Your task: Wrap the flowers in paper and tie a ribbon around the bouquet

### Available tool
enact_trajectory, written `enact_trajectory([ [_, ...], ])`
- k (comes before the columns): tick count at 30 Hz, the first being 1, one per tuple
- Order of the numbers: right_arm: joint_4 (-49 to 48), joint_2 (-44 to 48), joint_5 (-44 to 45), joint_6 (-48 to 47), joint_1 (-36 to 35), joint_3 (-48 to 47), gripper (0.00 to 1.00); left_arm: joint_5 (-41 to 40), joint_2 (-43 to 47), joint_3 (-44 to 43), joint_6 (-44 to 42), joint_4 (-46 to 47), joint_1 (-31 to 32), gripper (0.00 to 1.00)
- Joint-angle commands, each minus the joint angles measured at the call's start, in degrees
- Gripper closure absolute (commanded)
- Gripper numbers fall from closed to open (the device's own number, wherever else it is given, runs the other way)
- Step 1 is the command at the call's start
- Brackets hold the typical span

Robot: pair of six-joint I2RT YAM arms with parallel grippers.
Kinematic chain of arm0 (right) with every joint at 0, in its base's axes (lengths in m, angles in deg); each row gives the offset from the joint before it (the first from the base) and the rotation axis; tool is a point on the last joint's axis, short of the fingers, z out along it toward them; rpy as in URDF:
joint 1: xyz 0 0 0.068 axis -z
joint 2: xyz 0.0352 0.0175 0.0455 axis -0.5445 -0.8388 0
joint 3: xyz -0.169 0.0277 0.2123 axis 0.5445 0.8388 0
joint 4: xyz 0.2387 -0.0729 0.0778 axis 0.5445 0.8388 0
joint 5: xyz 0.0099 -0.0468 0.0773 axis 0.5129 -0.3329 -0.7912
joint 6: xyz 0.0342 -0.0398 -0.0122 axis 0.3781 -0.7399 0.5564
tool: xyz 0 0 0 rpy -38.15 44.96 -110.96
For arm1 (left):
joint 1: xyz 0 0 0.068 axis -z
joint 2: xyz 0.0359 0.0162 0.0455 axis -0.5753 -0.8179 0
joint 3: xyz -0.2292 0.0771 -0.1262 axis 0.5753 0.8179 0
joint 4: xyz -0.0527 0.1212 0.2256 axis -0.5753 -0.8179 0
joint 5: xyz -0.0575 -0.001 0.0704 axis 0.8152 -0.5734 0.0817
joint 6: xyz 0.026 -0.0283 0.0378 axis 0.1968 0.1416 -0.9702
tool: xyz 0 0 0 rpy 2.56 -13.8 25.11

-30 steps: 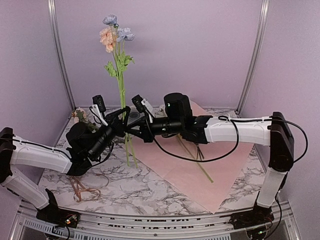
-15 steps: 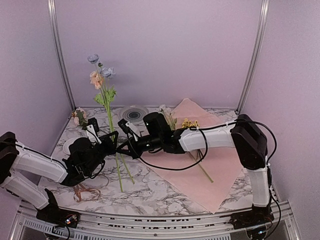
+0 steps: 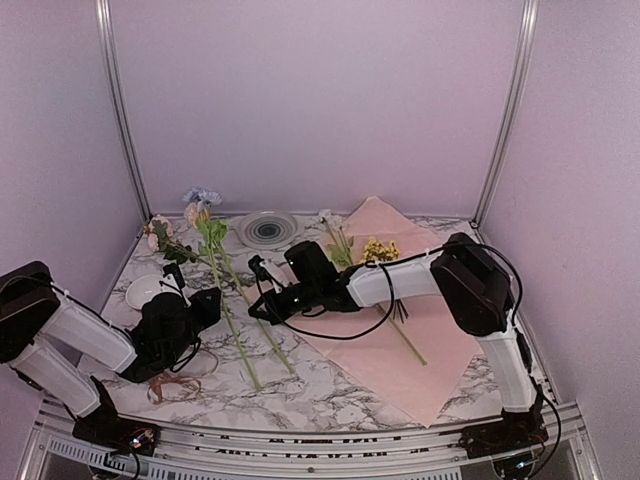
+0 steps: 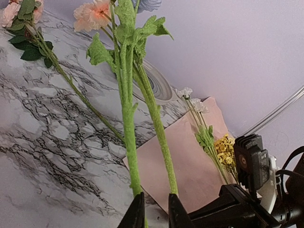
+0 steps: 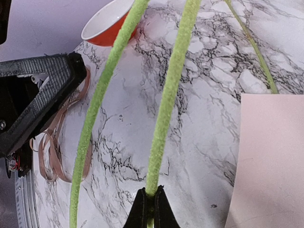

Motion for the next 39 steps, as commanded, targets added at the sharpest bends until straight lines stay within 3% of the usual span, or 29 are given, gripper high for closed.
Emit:
enact_trajectory([
  [1,-0.2,2.9,2.7,-0.1,0.2,-1.3,1.0,-1.9,1.0,1.0,2.7,-0.1,-1.2,0.92],
  [3,-1.0,4.5,2.6,0.9,1.1,0.3,1.0,0.5,2.7,-0.2,-1.9,-0.4,-1.2,1.0],
  [13,-5.3,8.9,1.0,4.7,7.3,6.4,1.0,8.2,22.1,-5.8,-19.0,-6.2,2.7,1.0],
  [17,-6.0,8.6,0.6,4.9,7.6,6.3,1.0,5.9,22.8,-7.8,-19.7,-12.0,2.6,1.0],
  [18,-6.1,8.5,0.1,5.1,7.6,6.2,1.0,5.4,21.6,-7.8,-18.1,-13.2,2.1,0.92],
  [20,-6.1,8.7,-0.2,5.1,7.2,6.4,1.0,9.7,18.0,-7.9,-14.6,-14.4,0.0,0.6],
  [23,-6.4,9.2,-0.4,4.8,6.8,7.3,1.0,19.4,8.8,-10.9,-14.3,-14.1,-2.2,0.3],
  [25,-6.6,9.8,-0.8,4.9,6.6,7.7,1.0,25.9,3.3,-13.1,-14.1,-13.9,-4.6,0.18],
  [27,-6.7,10.2,-0.8,4.8,6.3,8.0,1.0,32.9,-2.0,-15.3,-12.5,-13.8,-9.5,0.14],
  [31,-7.0,10.7,-0.8,4.6,5.6,8.2,1.0,39.3,-10.6,-18.3,-8.8,-10.9,-13.3,0.17],
  [35,-6.8,10.7,-0.6,4.3,5.6,8.2,1.0,43.9,-16.6,-19.3,-5.6,-3.2,-13.4,0.42],
  [39,-6.3,11.1,-0.3,3.9,5.6,8.4,1.0,46.0,-19.2,-19.3,-4.0,2.0,-13.1,0.44],
])
